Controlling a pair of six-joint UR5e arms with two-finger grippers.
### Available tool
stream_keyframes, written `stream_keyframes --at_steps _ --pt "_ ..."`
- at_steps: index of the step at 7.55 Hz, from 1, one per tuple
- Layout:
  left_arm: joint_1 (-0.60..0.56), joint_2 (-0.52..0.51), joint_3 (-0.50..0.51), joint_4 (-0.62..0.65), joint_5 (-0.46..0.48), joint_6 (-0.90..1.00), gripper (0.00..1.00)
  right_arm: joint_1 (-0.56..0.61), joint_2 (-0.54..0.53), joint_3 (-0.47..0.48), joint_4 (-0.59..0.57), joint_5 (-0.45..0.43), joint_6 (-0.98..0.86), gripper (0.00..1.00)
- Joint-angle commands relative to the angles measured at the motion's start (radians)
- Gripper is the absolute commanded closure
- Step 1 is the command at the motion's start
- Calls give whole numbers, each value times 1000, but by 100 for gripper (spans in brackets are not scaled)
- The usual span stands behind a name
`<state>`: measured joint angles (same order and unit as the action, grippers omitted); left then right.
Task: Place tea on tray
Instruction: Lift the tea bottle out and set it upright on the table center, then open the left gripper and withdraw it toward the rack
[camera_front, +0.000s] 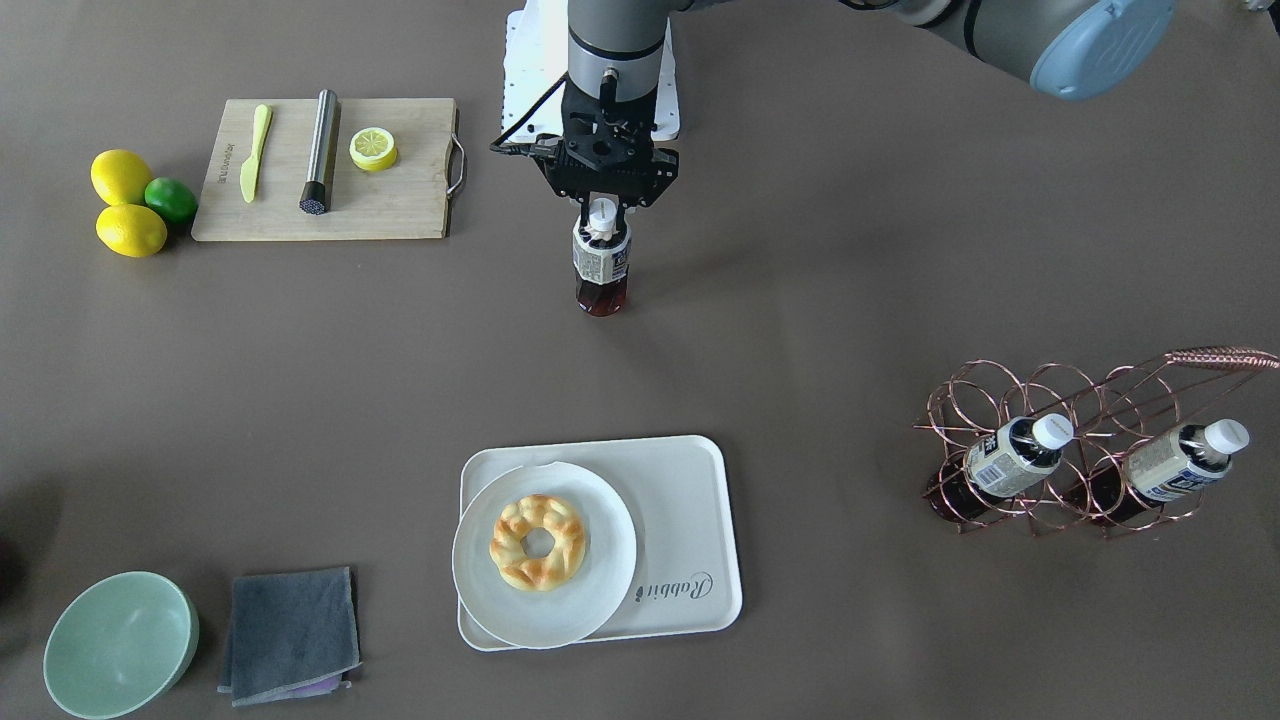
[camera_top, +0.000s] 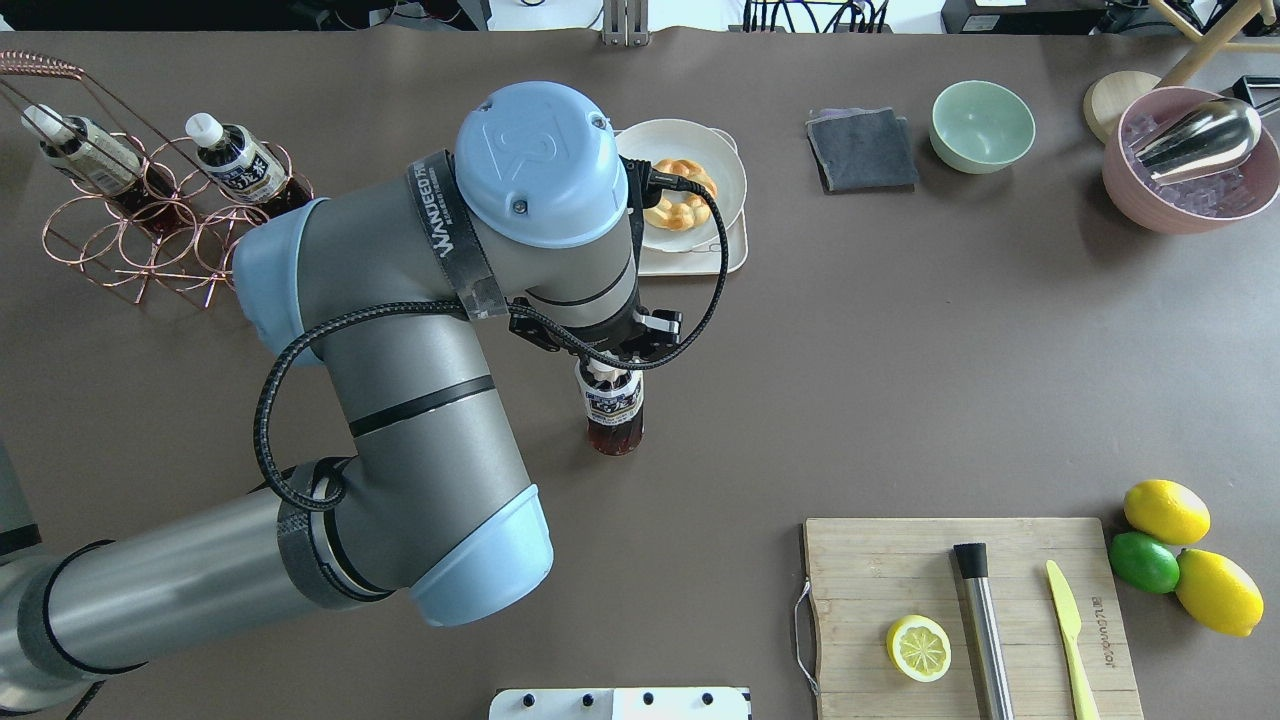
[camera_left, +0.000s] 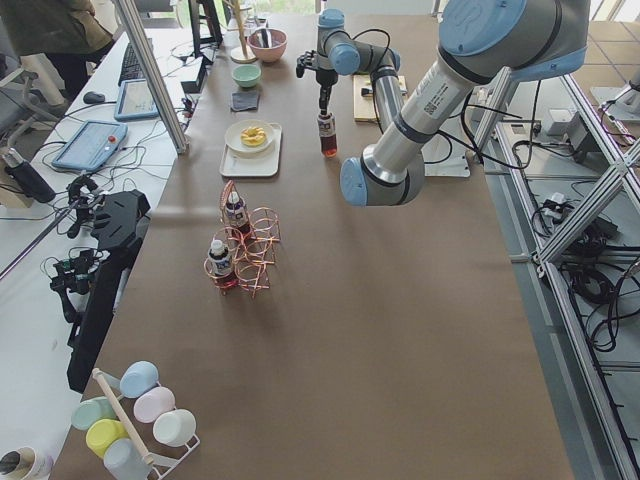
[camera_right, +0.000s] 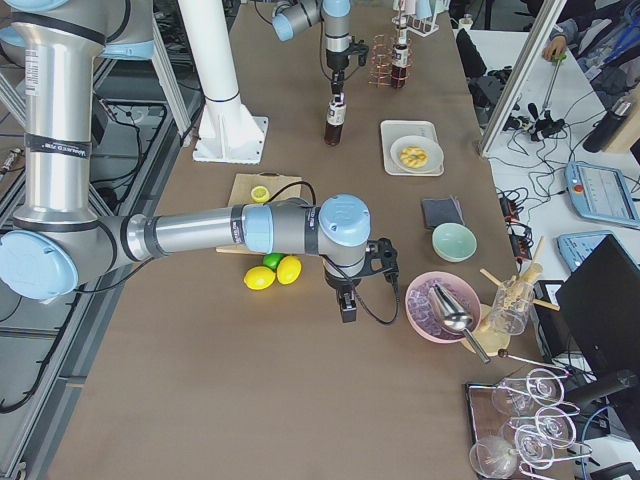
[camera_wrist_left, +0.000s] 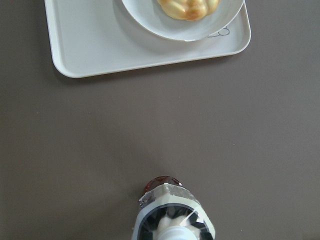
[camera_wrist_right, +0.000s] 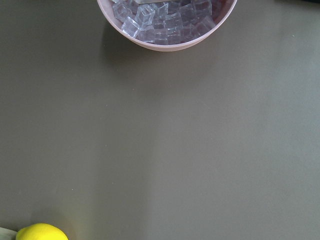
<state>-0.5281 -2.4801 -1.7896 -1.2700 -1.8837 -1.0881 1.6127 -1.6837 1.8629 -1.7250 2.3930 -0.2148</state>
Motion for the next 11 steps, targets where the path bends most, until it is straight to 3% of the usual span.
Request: stream_keyframes --at_steps 1,4,5,6,8,11 --pt "14 3 2 -6 2 -1 100 0 -2 -1 -1 0 0 0" --pt "34 7 -1 -20 46 -1 96 0 -2 -1 -1 0 0 0" --pt "34 7 -4 -20 46 -1 26 0 -2 -1 -1 0 0 0" --pt "34 7 -5 -20 46 0 4 0 -2 -1 -1 0 0 0" --pt "-2 18 -72 -3 35 13 3 -26 43 12 2 47 56 0" --pt "-186 198 -213 3 -107 182 3 -236 162 152 2 58 477 0"
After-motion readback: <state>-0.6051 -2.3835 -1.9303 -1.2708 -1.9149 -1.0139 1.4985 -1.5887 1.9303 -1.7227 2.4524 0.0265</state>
